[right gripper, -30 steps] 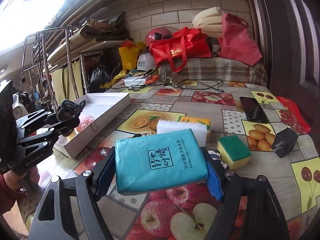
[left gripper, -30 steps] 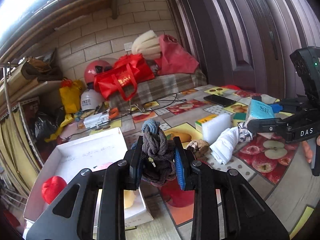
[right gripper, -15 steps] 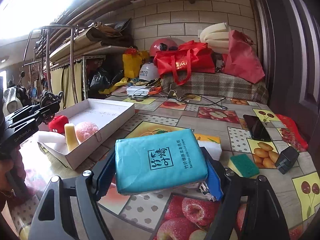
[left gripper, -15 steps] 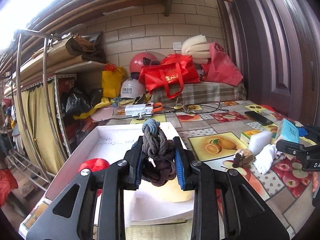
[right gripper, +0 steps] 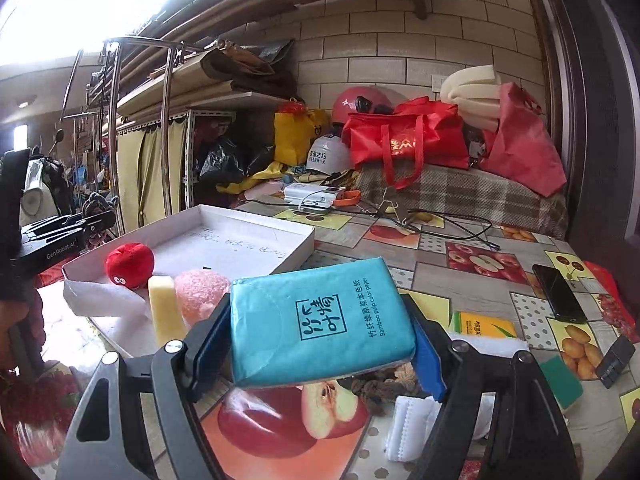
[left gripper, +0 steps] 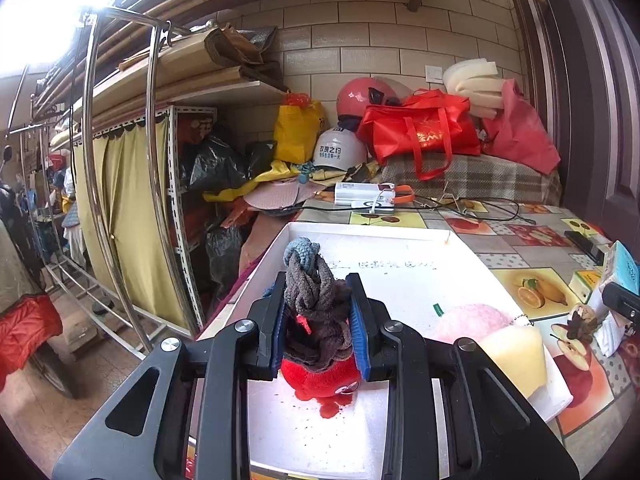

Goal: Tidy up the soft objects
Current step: 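Drop the rope toy into the white box while the right tool releases the tissue pack there, then move the left tool to the white sock while the right tool reaches the cow-print cloth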

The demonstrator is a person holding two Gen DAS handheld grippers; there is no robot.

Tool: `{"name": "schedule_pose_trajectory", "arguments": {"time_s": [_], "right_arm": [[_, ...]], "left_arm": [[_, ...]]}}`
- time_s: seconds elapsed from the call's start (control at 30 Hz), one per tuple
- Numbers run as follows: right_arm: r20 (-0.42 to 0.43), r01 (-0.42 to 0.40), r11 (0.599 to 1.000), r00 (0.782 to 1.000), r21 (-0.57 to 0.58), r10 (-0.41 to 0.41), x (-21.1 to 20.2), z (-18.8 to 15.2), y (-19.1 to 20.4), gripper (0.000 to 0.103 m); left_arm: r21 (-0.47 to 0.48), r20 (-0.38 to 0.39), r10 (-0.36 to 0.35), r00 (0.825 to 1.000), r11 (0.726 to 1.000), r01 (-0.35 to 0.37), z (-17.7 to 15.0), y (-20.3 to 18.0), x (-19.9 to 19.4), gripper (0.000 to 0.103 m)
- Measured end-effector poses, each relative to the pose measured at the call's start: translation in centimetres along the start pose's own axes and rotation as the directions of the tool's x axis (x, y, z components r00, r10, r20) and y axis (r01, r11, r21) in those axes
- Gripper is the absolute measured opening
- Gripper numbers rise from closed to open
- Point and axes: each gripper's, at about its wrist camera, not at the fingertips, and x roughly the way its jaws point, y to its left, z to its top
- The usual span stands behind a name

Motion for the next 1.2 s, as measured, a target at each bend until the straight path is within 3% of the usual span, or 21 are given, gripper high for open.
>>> {"name": "schedule_pose_trajectory", "arguments": {"time_s": [0.27, 0.4, 0.7, 0.93, 1.03, 1.1, 1.13, 1.2], "right_arm": [[-0.023, -0.059, 0.998, 0.998, 0.025, 0.06, 4.8, 1.6, 2.4, 0.078], [-0.042, -0.12, 0.993, 0.992, 0.015, 0.121, 7.7, 2.6, 3.4, 0.078], [-0.131, -0.179, 0.982, 0.977, -0.066, 0.169, 12.0, 3.6, 6.2, 0.078], [-0.176, -0.189, 0.975, 0.97, -0.113, 0.167, 12.9, 3.6, 7.3, 0.081], [-0.15, -0.176, 0.978, 0.976, -0.116, 0.158, 12.6, 3.7, 7.2, 0.093], [-0.14, -0.162, 0.982, 0.979, -0.096, 0.148, 12.6, 3.9, 6.7, 0.1], [-0.135, -0.163, 0.983, 0.979, -0.087, 0.151, 12.8, 4.0, 6.5, 0.103], [-0.11, -0.155, 0.983, 0.983, -0.096, 0.145, 12.6, 4.1, 6.5, 0.103]], "left_arm": [[0.075, 0.001, -0.123, 0.992, 0.99, 0.122, 0.4, -1.5, 0.7, 0.027], [0.094, -0.056, -0.179, 0.982, 0.978, 0.184, 0.7, -2.3, 1.9, 0.027], [0.05, -0.146, -0.189, 0.971, 0.979, 0.198, 1.3, -2.5, 5.1, 0.027], [0.04, -0.144, -0.167, 0.975, 0.984, 0.174, 1.3, -2.4, 5.1, 0.028], [0.015, -0.1, -0.121, 0.988, 0.992, 0.123, 1.4, -1.8, 4.4, 0.048], [-0.013, -0.059, -0.1, 0.993, 0.995, 0.099, 1.4, -1.1, 3.6, 0.091], [-0.021, -0.042, -0.086, 0.995, 0.996, 0.085, 1.4, -0.9, 3.3, 0.101], [-0.023, -0.016, -0.064, 0.998, 0.998, 0.064, 1.4, -0.8, 2.8, 0.103]]}}
